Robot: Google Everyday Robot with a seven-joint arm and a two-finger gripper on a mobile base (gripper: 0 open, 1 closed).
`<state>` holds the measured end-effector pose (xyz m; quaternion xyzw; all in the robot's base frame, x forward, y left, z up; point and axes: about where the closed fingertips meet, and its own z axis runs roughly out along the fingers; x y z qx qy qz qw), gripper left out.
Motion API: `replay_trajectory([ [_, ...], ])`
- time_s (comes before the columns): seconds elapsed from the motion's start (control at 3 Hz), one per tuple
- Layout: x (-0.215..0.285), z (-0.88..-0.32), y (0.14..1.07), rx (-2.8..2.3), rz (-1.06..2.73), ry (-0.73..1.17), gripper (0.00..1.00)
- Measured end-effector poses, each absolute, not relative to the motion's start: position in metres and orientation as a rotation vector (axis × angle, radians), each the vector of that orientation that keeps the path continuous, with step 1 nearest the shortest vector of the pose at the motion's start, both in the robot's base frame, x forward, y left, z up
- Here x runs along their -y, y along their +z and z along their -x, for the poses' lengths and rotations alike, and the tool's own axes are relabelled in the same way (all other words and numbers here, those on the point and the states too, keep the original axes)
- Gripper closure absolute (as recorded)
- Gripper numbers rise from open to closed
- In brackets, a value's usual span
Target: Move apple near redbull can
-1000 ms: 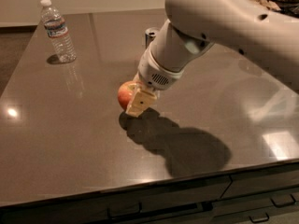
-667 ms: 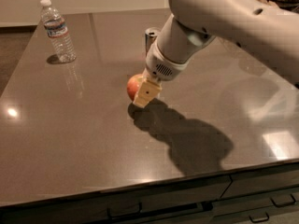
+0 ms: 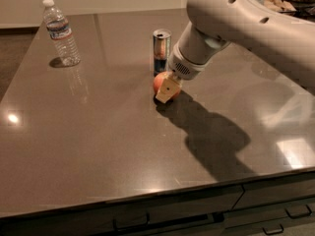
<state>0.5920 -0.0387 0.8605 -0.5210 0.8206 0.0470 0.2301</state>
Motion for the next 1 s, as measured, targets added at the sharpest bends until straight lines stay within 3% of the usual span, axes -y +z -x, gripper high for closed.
replay_trajectory([
  [0.33, 0.058, -0.61, 0.864, -2.271, 1.29, 0.08, 1.0],
  [1.0, 0.068, -0.63, 0.862, -2.285, 1.22, 0.081, 0.59],
])
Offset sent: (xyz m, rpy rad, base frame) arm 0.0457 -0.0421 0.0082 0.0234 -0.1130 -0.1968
